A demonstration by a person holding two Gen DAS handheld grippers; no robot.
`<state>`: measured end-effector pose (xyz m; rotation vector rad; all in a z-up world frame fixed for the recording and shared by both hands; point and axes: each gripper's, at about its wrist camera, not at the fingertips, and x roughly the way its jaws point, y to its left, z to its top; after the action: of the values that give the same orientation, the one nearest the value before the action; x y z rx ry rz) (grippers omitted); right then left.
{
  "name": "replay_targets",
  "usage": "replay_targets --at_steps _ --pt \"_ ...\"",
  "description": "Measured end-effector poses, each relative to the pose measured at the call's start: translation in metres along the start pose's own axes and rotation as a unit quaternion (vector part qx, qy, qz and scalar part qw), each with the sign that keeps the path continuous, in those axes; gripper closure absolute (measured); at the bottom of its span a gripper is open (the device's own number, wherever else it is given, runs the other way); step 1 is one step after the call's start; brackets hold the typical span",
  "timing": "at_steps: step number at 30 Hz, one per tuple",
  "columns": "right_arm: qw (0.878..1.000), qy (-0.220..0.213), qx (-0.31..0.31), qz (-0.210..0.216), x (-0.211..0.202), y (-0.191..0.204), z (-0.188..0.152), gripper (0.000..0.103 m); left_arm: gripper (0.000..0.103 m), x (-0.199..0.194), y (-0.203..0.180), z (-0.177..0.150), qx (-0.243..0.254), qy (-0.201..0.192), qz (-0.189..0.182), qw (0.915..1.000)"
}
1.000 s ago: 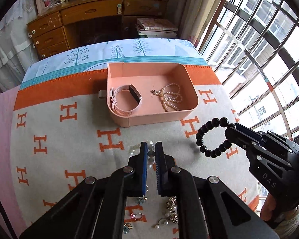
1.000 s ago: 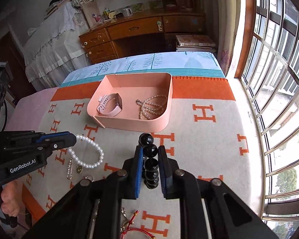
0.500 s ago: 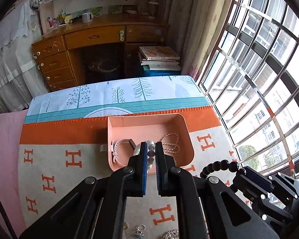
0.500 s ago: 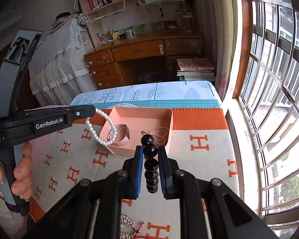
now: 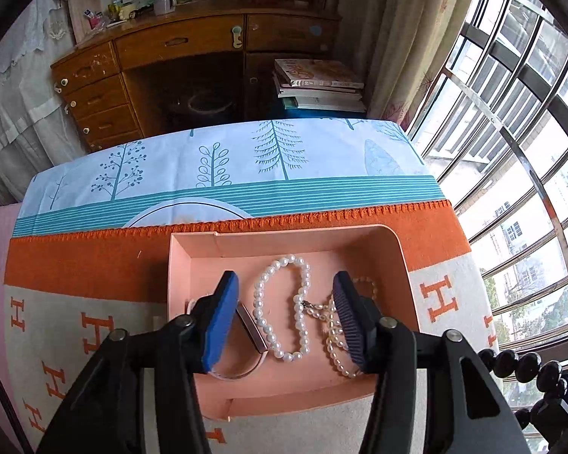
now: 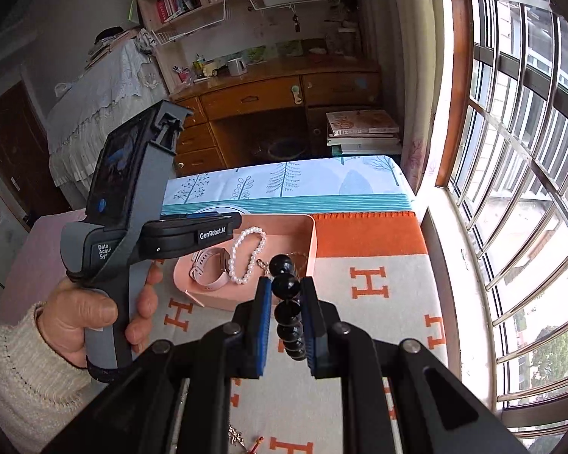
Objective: Organize jewelry
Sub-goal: 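Lower the pearl bracelet into the tray with the left tool while the right tool lifts the black bracelet, then lower the black bead bracelet into the tray with the right tool and open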
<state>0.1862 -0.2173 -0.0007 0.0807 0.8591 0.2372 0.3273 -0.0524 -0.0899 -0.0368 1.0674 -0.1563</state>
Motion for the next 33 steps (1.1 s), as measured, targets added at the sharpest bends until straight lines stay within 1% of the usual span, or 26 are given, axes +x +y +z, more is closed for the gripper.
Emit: replay_targets --at_steps 2,5,7,10,14,18,19,21,25,27,30,33 --pt "1.000 -0.001 0.001 0.002 0.002 0.002 0.003 0.088 0.042 0.006 0.007 -0.005 -0.006 -0.001 0.010 0.9999" --pt "1.000 -0.007 0.003 0.006 0.006 0.004 0.011 0.088 0.042 0.005 0.022 -0.012 -0.021 0.000 0.001 0.9998" --pt "1.000 -0.009 0.004 0.011 0.011 0.007 0.017 0.088 0.042 -0.003 0.033 -0.017 -0.031 -0.007 -0.005 0.9995" --pt "1.000 -0.011 0.004 0.014 0.022 0.012 0.027 0.088 0.042 -0.017 0.046 -0.025 -0.031 -0.020 0.001 0.9993" --pt "1.000 0.005 0.008 0.021 0.045 0.020 0.036 0.088 0.042 -0.037 0.064 -0.034 -0.029 -0.033 0.013 0.9989" --pt "1.000 0.018 0.005 0.025 0.066 0.030 0.040 0.088 0.041 -0.056 0.079 -0.043 -0.030 -0.043 0.016 0.9985" --pt "1.000 0.016 0.000 0.022 0.070 0.032 0.041 0.088 0.041 -0.060 0.083 -0.046 -0.030 -0.045 0.017 0.9984" --pt "1.000 0.016 -0.020 0.001 0.082 0.037 0.042 0.087 0.041 -0.067 0.088 -0.051 -0.029 -0.046 0.019 0.9983" --pt "0.997 0.041 -0.038 -0.047 0.107 0.034 0.039 0.087 0.041 -0.078 0.097 -0.062 -0.027 -0.045 0.019 0.9984" --pt "0.997 0.047 -0.036 -0.053 0.109 0.031 0.034 0.085 0.041 -0.083 0.100 -0.068 -0.026 -0.045 0.018 0.9985" --pt "0.998 0.049 -0.028 -0.038 0.101 0.027 0.029 0.085 0.041 -0.091 0.100 -0.077 -0.024 -0.046 0.017 0.9985" --pt "0.998 0.041 -0.028 -0.026 0.085 0.027 0.023 0.083 0.039 -0.099 0.099 -0.085 -0.019 -0.047 0.017 0.9986"
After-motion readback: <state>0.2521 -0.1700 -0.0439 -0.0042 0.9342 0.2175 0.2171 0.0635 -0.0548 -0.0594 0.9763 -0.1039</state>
